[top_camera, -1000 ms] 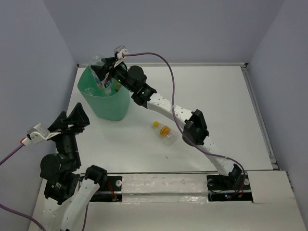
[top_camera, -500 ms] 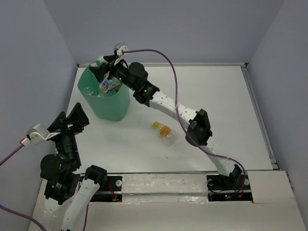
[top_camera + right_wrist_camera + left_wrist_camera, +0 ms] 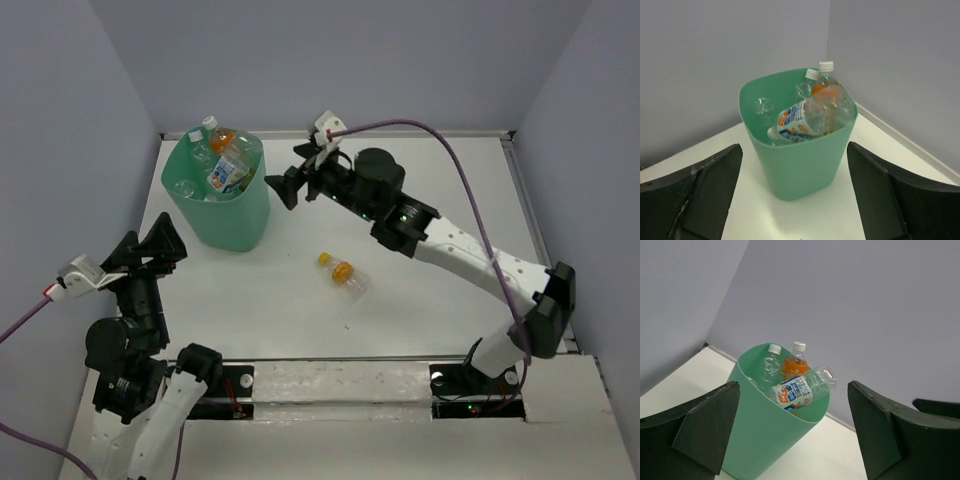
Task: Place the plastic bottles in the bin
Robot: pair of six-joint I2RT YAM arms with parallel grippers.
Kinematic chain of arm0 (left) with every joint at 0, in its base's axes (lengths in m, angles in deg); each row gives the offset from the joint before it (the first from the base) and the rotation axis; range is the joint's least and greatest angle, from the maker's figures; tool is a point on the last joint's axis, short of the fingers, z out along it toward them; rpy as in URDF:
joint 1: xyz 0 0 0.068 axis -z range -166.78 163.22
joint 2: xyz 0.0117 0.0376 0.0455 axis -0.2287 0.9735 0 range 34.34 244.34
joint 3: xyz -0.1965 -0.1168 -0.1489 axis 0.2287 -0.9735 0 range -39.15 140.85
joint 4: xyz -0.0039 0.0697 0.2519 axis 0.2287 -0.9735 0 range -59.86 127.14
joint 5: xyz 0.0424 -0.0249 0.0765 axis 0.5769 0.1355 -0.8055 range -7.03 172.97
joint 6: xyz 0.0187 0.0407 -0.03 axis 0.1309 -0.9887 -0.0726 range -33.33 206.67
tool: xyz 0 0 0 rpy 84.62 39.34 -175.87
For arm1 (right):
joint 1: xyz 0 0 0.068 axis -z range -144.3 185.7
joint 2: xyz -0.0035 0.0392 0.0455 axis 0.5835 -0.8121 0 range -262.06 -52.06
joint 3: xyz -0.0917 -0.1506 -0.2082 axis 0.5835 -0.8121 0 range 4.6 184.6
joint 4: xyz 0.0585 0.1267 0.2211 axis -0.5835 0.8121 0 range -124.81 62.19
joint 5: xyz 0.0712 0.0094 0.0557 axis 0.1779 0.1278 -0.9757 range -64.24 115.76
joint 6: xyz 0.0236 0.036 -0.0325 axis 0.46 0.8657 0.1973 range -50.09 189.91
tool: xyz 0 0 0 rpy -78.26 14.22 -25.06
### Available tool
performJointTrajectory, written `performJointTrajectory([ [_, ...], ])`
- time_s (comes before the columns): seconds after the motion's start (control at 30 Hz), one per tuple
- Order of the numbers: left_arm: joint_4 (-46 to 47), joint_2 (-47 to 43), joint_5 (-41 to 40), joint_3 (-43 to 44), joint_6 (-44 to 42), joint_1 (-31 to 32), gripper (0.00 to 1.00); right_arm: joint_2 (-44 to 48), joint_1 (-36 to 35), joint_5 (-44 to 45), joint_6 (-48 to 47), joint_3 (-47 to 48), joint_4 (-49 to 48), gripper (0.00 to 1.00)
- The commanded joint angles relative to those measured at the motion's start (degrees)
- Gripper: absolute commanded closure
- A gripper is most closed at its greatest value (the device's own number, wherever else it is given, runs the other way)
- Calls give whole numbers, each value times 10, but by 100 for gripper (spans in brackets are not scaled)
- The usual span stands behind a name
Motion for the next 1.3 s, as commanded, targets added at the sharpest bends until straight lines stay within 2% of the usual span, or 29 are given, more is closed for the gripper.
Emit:
performJointTrajectory([
  [0.0, 29, 37, 40, -4, 3, -3, 1, 98, 1, 80, -15, -195, 72, 10],
  [0.03, 25, 48, 57, -1, 16, -2, 1, 115, 6, 91, 0, -230, 75, 11],
  [0.13, -15, 109, 177, 35, 62, -3, 1, 198, 13, 183, 78, -347, 102, 12],
  [0.17, -22, 127, 213, 39, 84, -2, 1, 222, 19, 183, 96, -372, 109, 12],
  [0.23, -20, 169, 357, 33, 161, -2, 1, 300, 26, 267, 135, -426, 135, 13],
  [0.27, -15, 181, 357, 26, 188, -2, 1, 323, 33, 268, 150, -436, 148, 13],
  [0.3, -2, 199, 410, 14, 211, -1, 1, 346, 44, 312, 160, -445, 160, 13],
  [0.33, 18, 206, 430, -19, 233, 2, 1, 386, 52, 332, 183, -451, 185, 13],
  [0.37, 65, 214, 438, -35, 264, 7, 1, 401, 61, 347, 190, -463, 194, 13],
  [0.47, 98, 262, 395, -61, 288, 83, 1, 426, 95, 370, 223, -473, 241, 11],
  [0.5, 97, 296, 322, -60, 296, 118, 1, 431, 101, 382, 228, -484, 246, 11],
  [0.53, 96, 338, 253, -52, 311, 190, 1, 443, 106, 381, 235, -496, 252, 10],
  [0.57, 94, 339, 226, -47, 311, 222, 1, 451, 114, 381, 239, -501, 255, 10],
  [0.63, 91, 404, 186, -37, 353, 281, 1, 481, 114, 377, 258, -506, 256, 10],
  [0.73, 95, 486, 142, -36, 404, 302, 1, 513, 114, 356, 272, -515, 253, 11],
  [0.93, 127, 637, 139, 14, 437, 311, 1, 559, 114, 282, 254, -546, 225, 11],
  [1.07, 133, 697, 120, 34, 451, 311, 1, 578, 114, 226, 262, -567, 216, 11],
  [1.27, 105, 787, 127, 74, 454, 311, 1, 593, 114, 206, 262, -583, 200, 11],
])
